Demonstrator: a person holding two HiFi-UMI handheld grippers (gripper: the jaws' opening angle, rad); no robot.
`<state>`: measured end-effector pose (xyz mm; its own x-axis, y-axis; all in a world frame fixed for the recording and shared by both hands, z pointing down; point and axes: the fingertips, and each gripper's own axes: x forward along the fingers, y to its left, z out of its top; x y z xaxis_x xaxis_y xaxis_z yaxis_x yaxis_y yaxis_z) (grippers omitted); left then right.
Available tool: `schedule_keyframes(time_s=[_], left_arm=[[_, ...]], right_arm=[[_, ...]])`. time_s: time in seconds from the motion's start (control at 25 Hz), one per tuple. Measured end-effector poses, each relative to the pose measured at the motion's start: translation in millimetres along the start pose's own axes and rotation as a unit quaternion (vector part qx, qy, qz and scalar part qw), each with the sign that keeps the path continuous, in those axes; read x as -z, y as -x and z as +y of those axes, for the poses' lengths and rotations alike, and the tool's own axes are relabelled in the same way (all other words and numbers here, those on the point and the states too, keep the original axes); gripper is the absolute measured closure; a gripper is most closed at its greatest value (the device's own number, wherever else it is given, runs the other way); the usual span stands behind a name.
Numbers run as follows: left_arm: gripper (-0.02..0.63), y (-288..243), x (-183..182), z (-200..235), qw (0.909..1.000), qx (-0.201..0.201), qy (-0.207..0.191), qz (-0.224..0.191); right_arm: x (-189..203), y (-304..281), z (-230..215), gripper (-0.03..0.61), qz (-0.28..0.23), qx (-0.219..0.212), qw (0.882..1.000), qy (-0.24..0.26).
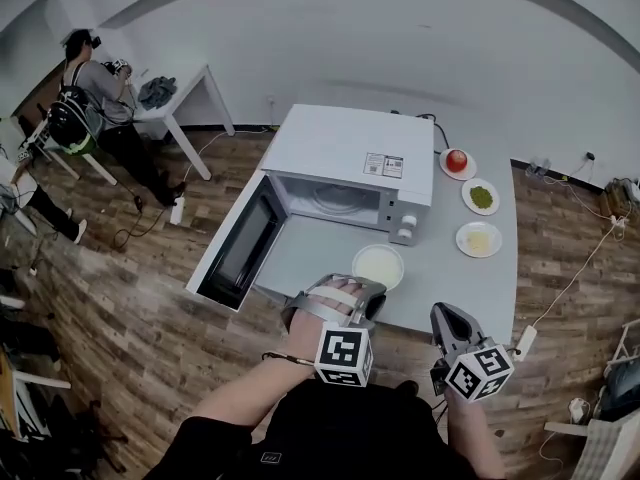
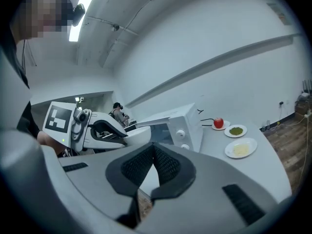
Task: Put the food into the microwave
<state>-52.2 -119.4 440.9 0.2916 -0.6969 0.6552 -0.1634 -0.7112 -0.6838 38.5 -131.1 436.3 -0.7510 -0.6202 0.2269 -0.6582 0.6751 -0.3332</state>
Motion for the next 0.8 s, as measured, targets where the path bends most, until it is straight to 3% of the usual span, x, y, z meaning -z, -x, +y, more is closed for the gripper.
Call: schedule_keyframes(time_s=[0.4,0.8], left_arm=[[0.557,33,87,11,0.9998,-0.002,-0.022,0.001],[0.557,0,134,31,0.9989,-0.011,0.017,0.042]], right_arm=[[-1,-77,77,0.565,0.001,-0.013,1.000,0.014],[-5,-104,65,0.565,0.024,-0.036,0.999,0.026]])
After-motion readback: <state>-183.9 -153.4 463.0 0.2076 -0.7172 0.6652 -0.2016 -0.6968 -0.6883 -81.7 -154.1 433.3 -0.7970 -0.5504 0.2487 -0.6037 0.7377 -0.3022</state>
